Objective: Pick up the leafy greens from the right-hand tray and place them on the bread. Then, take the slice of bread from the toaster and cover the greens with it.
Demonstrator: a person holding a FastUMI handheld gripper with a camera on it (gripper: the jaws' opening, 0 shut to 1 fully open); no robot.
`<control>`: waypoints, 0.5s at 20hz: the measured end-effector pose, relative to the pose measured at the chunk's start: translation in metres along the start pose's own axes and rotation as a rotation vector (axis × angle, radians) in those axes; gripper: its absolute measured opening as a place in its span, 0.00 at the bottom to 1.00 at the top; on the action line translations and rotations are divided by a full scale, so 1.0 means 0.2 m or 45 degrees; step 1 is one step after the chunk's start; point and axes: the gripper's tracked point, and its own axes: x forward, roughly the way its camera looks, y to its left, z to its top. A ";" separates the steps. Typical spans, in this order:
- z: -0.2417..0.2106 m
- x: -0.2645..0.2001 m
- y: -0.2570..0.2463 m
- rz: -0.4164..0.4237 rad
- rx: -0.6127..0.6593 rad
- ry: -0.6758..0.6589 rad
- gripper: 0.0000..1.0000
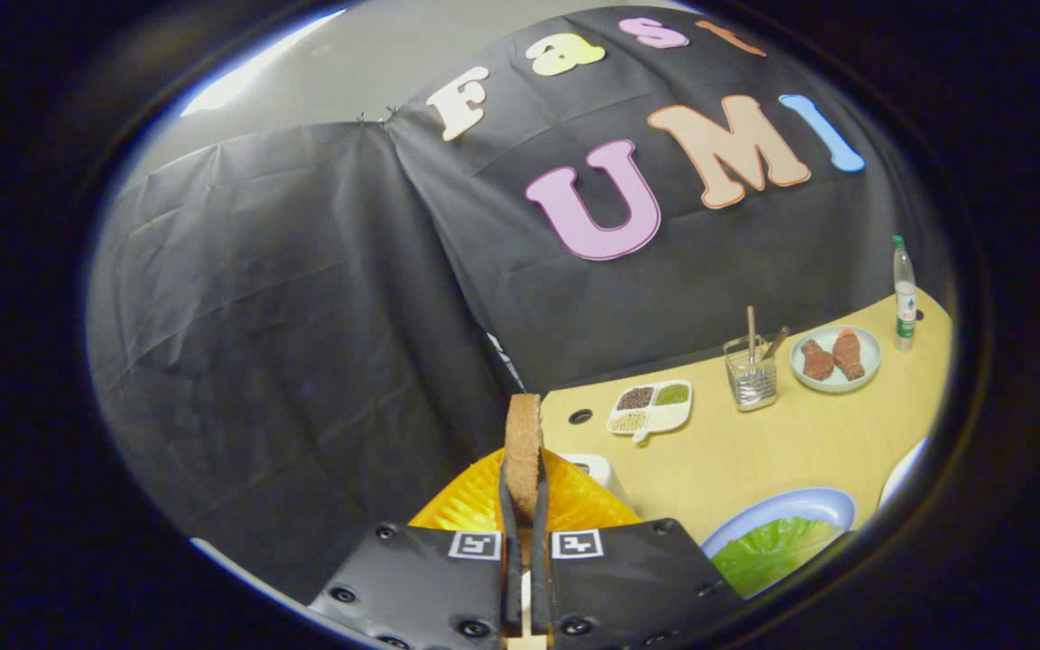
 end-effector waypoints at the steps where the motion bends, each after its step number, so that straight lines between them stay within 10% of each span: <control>1: 0.04 -0.05 -0.03 0.002 0.015 -0.017 0.07; 10: 0.07 -0.44 -0.53 -0.105 0.153 -0.136 0.06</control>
